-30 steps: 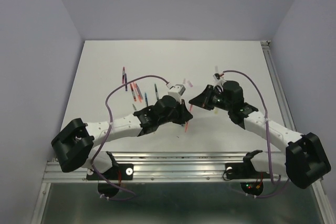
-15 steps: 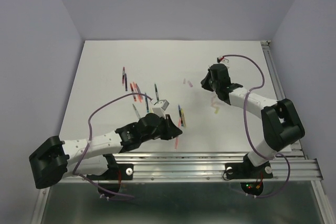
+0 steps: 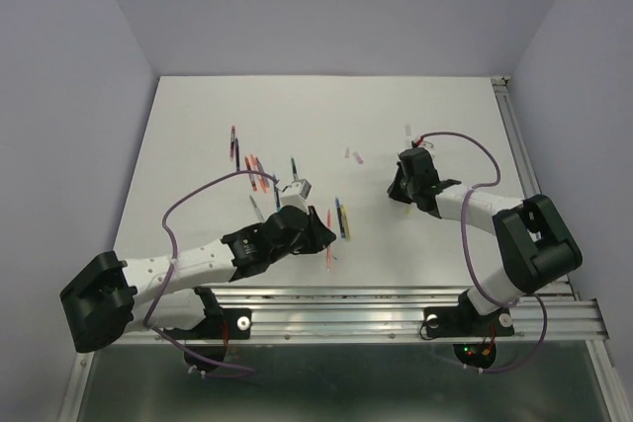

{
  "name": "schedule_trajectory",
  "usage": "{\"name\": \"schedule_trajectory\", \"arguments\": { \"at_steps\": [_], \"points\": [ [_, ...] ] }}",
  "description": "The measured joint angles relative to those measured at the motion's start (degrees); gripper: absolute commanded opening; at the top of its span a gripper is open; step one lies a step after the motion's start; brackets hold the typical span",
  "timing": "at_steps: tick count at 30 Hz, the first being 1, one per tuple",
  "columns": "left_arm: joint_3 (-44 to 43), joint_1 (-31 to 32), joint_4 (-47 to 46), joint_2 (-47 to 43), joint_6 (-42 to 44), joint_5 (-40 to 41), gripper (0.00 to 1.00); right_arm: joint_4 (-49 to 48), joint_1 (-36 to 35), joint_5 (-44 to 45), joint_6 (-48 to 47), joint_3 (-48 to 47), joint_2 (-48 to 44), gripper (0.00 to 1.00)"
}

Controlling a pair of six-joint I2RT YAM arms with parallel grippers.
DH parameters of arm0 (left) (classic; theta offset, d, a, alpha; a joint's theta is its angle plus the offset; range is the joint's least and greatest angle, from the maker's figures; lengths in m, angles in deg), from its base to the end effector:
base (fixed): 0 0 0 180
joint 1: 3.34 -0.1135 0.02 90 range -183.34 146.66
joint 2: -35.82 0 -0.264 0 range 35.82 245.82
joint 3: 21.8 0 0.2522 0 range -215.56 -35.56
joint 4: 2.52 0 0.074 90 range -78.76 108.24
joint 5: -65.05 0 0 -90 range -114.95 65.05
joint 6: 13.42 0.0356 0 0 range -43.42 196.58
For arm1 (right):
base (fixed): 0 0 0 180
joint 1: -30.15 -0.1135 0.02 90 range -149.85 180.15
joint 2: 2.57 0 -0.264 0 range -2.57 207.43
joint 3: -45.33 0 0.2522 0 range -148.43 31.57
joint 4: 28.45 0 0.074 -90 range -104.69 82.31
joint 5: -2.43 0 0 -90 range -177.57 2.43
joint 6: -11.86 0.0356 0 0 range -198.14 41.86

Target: Open the pen caps

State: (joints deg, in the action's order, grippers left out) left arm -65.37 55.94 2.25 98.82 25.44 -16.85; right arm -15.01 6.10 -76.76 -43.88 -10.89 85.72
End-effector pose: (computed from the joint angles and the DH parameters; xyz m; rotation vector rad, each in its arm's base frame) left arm 0.1257 -0.2017 0.2200 0.0546 2.1629 -1.0610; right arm 0.2787 0.1171 0.1657 0.3013 2.3448 0.2755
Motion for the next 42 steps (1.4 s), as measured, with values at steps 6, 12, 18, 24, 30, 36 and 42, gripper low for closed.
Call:
{"name": "schedule_trajectory", "arguments": {
  "at_steps": [6,12,18,24,30,36,42],
  "points": [
    [-0.20,-0.24,1.33,0.68,-0.31,0.13,0.00,0.11,-0.02,-0.04,0.31,0.00,0.00,0.33],
    [-1.11,-0.52,2.71,0.68,-0.31,0.94,0.00,2.14,-0.02,-0.09,0.76,0.00,-0.39,0.38],
    [-2.10,-0.94,3.45,0.70,-0.26,2.10,0.00,4.22,0.00,-1.05,1.18,0.22,-6.93,0.46],
    [-3.13,-3.63,3.63,1.36,-0.44,2.91,0.00,2.62,0.00,-8.72,0.85,3.91,-18.88,1.00],
    [-5.99,-7.32,4.17,4.11,-3.10,4.46,0.00,-5.31,-0.68,-30.01,2.58,15.41,-31.30,1.00],
    [-9.03,-7.37,3.78,6.27,-6.38,5.55,0.00,-12.07,-10.36,-36.79,5.66,19.39,-34.49,1.00],
    [-9.97,-7.34,2.86,7.96,-8.35,5.55,0.00,-15.72,-16.15,-36.04,5.99,19.12,-26.95,0.99]
  ]
}}
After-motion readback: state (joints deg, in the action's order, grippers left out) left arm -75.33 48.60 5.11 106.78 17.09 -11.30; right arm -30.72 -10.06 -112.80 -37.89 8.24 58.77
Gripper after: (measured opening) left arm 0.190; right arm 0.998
